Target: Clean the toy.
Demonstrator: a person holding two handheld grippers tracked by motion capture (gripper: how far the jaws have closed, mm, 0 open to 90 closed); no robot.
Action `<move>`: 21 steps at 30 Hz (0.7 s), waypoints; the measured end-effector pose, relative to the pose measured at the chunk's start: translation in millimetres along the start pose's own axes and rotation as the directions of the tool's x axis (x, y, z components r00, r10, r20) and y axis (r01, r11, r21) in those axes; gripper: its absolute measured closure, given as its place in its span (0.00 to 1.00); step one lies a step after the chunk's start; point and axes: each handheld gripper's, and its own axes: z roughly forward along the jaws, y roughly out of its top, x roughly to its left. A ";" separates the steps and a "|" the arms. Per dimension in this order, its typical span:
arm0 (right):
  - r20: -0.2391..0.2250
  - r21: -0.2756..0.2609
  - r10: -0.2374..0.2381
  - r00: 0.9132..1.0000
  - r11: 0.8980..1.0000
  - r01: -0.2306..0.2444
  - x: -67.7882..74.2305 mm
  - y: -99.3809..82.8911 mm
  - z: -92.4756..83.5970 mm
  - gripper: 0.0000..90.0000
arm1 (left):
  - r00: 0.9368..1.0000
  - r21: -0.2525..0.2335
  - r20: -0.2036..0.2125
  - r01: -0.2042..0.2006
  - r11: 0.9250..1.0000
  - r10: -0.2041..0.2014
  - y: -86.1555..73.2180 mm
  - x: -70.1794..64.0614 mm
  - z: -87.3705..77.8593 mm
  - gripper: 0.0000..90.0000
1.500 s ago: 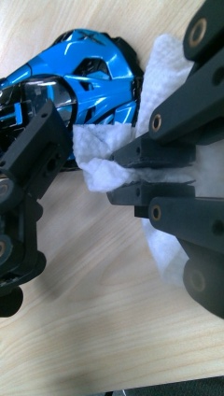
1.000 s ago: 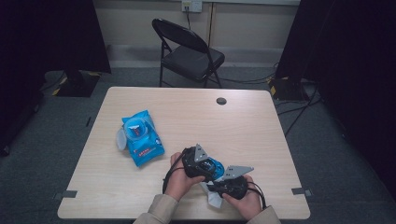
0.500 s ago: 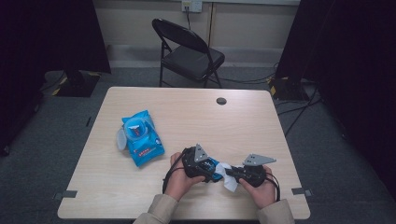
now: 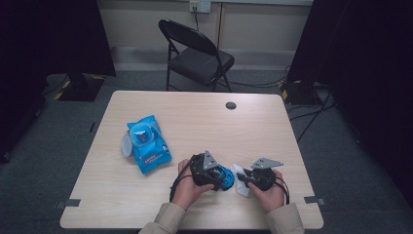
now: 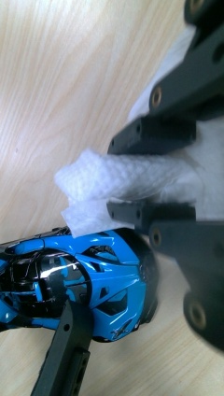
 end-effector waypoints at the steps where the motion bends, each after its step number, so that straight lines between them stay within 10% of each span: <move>1: -0.002 0.000 -0.005 1.000 1.000 0.005 -0.2 0.3 -0.9 0.75 | 1.000 0.001 0.001 -0.003 1.000 0.003 0.0 0.2 -0.1 0.14; 21: -0.025 0.011 0.000 1.000 1.000 0.000 3.6 4.2 5.1 0.94 | 1.000 0.003 0.002 -0.002 1.000 0.002 0.3 0.4 0.1 0.14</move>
